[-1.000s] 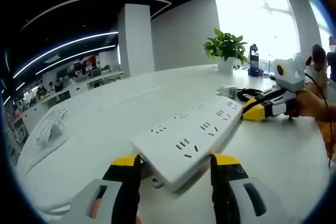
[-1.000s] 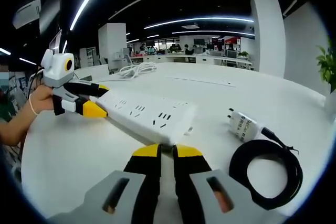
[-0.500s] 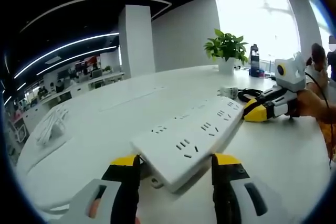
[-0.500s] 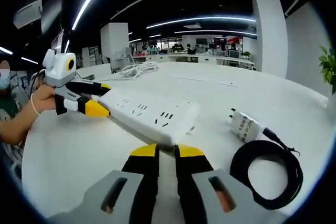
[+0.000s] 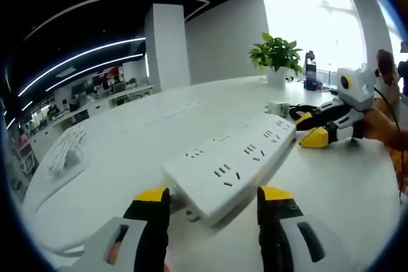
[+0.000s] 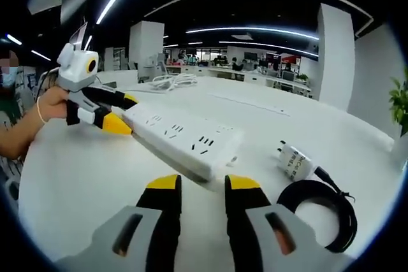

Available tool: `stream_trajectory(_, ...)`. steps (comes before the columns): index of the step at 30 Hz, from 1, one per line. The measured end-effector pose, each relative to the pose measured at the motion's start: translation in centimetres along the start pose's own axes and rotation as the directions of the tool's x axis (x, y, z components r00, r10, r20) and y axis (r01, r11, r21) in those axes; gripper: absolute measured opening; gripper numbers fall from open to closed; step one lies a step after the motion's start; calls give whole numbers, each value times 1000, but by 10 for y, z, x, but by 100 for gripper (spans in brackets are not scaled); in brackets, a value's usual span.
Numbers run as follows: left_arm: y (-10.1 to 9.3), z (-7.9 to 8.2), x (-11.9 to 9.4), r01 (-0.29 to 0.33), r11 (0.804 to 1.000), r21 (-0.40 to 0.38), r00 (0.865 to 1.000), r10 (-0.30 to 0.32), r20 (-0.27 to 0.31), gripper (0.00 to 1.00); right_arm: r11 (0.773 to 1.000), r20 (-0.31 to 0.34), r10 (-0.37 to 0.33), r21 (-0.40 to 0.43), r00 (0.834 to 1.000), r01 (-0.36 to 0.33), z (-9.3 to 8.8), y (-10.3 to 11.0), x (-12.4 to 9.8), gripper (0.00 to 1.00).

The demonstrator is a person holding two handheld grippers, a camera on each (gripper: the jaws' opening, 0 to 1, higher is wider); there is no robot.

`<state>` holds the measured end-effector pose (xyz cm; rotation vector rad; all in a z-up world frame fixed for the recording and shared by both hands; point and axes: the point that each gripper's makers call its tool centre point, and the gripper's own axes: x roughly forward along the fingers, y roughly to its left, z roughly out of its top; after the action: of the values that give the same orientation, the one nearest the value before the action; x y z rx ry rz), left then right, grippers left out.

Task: Straighten the power strip on the desk, plug the charger into it

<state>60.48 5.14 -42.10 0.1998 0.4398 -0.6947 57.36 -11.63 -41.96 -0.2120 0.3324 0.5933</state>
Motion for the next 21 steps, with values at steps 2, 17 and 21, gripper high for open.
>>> stream_trajectory(2,-1,0,-4,-3,1000,3,1000,3,-1,56,1000,4,3,8,1000,-3,0,1,0,27)
stream_trajectory(17,-7,9,-24,1,1000,-25,999,-1,34,61,1000,66,17,-7,998,-17,12,0,-8,28)
stream_trajectory(21,-19,10,-31,44,998,-47,998,-42,46,61,1000,71,25,-17,997,-24,13,2,-11,28)
